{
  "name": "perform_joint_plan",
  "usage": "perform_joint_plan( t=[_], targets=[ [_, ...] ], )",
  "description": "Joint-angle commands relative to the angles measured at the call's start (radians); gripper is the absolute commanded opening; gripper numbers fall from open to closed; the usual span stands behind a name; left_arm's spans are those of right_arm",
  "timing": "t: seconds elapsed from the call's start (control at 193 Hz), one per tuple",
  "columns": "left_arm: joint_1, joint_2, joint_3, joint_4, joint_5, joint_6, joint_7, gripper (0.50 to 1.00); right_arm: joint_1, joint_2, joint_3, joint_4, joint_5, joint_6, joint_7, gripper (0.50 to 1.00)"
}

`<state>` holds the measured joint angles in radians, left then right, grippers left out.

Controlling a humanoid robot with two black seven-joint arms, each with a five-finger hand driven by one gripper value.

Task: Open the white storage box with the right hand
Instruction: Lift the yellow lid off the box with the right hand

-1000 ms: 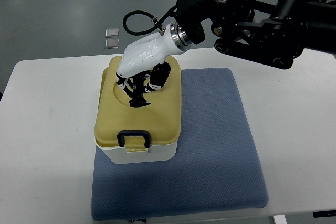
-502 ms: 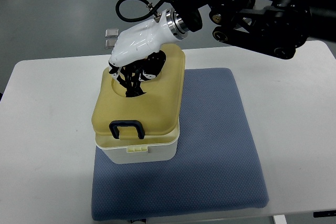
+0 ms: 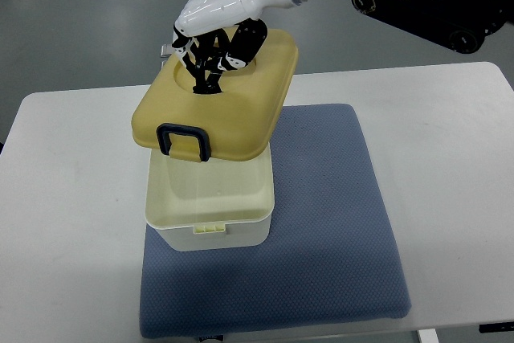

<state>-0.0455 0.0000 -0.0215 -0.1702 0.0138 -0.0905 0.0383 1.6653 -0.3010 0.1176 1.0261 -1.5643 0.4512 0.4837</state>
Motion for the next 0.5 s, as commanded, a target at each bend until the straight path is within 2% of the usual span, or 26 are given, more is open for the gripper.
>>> perform_joint_plan(
  t=[0.0, 0.109, 0.197, 0.497],
  targets=[
    [0.001, 0.000, 0.000, 0.000, 0.000, 0.000, 0.000, 1.000, -0.009, -0.036, 0.000, -0.004, 0.029, 0.018, -0.053, 0.500],
    [0.001, 0.000, 0.000, 0.000, 0.000, 0.000, 0.000, 1.000, -0.036, -0.079, -0.004, -0.007, 0.072, 0.020, -0.137, 0.500],
    [0.001, 0.000, 0.000, 0.000, 0.000, 0.000, 0.000, 1.000, -0.062, -0.128, -0.013, -0.007, 0.089, 0.020, -0.178, 0.500],
    [-0.001, 0.000, -0.002, 0.000, 0.000, 0.000, 0.000, 1.000, -0.154, -0.248, -0.015, -0.008, 0.093, 0.020, -0.218, 0.500]
  ],
)
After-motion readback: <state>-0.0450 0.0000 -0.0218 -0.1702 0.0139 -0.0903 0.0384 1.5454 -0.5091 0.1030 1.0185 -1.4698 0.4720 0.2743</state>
